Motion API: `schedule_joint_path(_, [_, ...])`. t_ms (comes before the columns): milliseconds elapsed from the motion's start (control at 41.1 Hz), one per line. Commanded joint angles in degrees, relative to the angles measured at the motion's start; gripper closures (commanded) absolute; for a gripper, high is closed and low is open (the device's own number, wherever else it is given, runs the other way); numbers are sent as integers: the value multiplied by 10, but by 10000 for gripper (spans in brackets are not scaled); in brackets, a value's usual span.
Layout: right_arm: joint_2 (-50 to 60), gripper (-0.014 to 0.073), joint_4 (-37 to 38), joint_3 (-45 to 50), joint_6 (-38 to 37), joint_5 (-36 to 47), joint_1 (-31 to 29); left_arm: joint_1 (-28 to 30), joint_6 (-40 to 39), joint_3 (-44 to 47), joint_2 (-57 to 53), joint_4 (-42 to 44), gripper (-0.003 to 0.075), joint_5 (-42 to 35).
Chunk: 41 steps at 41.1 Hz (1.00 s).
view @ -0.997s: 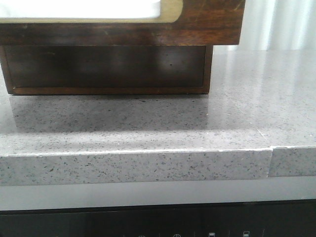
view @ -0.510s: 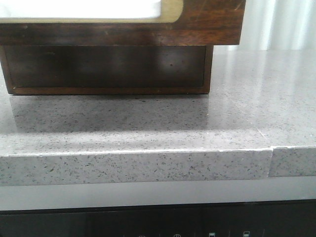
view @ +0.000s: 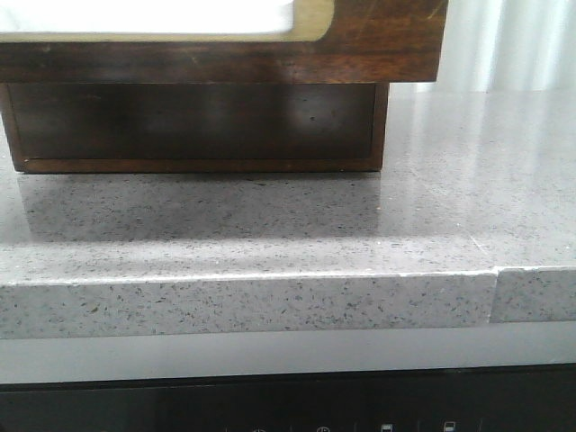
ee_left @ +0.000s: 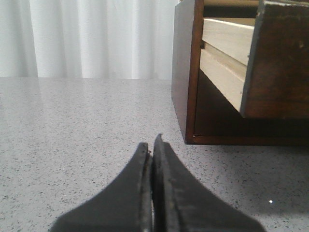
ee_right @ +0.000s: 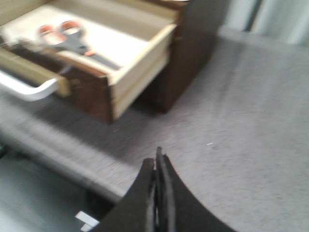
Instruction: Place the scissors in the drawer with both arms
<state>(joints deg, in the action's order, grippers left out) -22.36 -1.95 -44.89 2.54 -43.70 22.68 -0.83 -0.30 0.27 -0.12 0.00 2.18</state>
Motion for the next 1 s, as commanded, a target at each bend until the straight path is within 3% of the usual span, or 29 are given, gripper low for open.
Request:
schedule_joint_path(0, [33,711,9,59,3,146,-69,-3,-4,15,-10,-5,741,-48])
schedule_joint_path(219, [142,711,9,246,3,306,-189,-3,-4,15,-10,-5,741,-48])
schedule_joint_path(510, [217,711,9,425,3,446,-210,-3,-4,15,-10,-5,741,-48])
schedule_joint_path(632, [236,711,9,466,3,487,-210,-3,-4,15,-10,-5,741,-48])
schedule_joint_path(972, [240,711,9,464,3,474,-210,-3,-4,15,-10,-5,741,-48])
